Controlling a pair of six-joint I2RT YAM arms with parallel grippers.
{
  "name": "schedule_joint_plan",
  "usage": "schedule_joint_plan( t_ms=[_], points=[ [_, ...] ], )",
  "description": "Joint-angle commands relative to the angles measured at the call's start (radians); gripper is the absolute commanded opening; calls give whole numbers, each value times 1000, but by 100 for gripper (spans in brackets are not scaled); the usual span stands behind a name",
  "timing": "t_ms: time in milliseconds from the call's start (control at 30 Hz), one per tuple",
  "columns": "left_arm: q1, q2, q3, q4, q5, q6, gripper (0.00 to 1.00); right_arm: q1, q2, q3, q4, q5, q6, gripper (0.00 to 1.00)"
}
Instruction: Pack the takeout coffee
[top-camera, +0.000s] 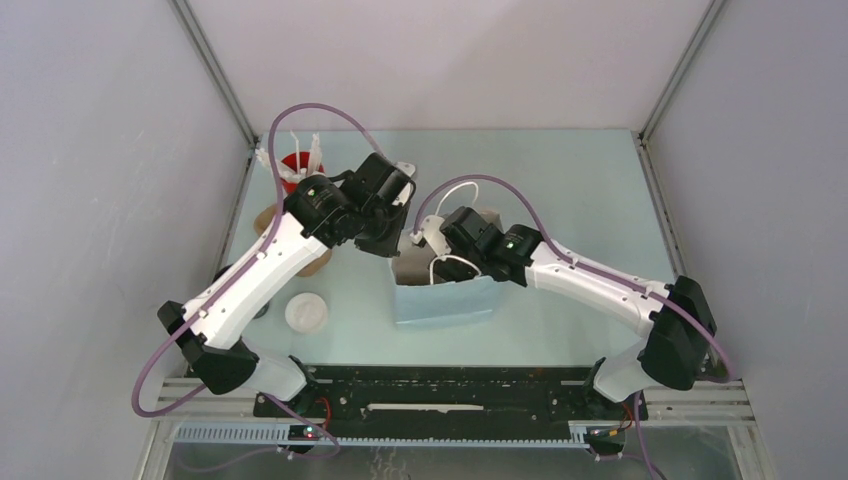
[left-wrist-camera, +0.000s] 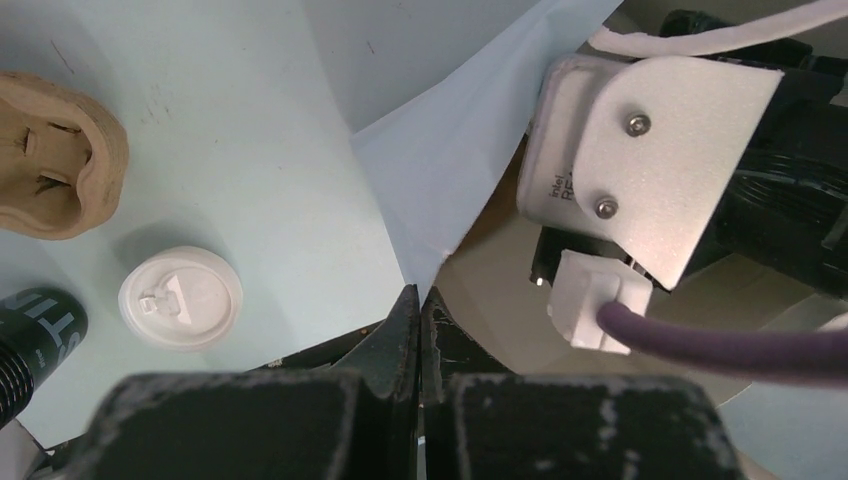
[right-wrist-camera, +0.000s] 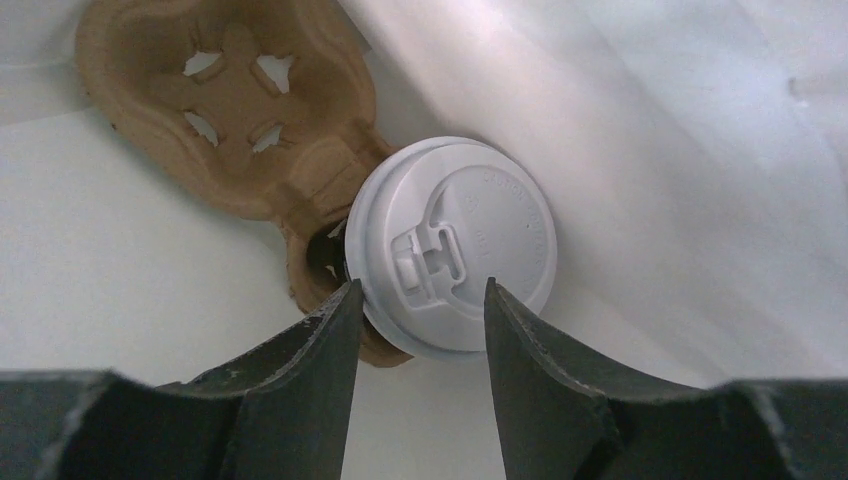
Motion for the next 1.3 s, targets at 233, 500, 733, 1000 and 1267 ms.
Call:
schedule_joint_plan(
  t_ms=[233, 500, 733, 1000, 1267],
  points=[
    [15, -10, -7, 42, -4, 23, 0, -19, 64, -90, 20, -10, -56, 53],
    [23, 6, -1, 51, 1, 32, 0, -26, 128, -105, 29, -59, -64, 54],
    [34, 9, -10, 50, -1, 48, 0, -30, 180, -158, 55, -87, -49, 53],
    [52, -3, -37, 56, 8, 62, 0, -31, 201, -172, 46, -84, -38, 53],
    [62, -22, -61, 70, 1, 65, 0, -32, 220, -203, 55, -85, -37, 53]
  ],
)
